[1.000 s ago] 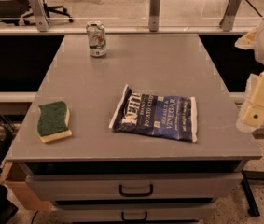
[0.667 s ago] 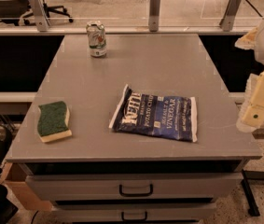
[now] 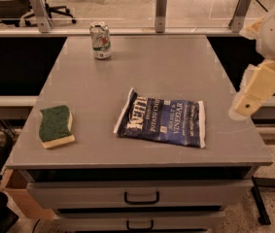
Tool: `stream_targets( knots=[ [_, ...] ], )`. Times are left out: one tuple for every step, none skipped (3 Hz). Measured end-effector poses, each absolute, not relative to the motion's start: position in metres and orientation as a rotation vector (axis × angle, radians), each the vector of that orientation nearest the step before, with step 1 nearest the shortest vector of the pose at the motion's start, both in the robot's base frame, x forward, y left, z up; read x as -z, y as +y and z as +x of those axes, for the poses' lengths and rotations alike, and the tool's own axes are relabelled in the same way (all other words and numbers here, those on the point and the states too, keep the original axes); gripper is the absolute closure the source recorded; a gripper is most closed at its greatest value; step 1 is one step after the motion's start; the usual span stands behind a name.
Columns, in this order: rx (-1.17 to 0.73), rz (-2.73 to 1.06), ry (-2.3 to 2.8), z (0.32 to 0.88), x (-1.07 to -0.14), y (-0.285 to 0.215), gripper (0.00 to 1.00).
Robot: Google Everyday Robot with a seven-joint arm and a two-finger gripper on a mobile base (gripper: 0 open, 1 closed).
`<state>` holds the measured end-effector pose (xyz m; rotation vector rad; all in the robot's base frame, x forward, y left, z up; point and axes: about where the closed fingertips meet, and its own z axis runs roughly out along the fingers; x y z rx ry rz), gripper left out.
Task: Pick 7up can
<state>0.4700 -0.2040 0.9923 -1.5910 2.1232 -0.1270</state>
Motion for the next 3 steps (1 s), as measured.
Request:
stream_targets(
  knots=[
    [-0.011,-1.416,2.008,0.511,-0.993,-0.181,0.00],
    [-0.166,-1.290,1.855,0.551,-0.995,-0.145,0.00],
    [-0.258,-1.176,1.692,0.586,-1.008,-0.108,0.00]
  ],
)
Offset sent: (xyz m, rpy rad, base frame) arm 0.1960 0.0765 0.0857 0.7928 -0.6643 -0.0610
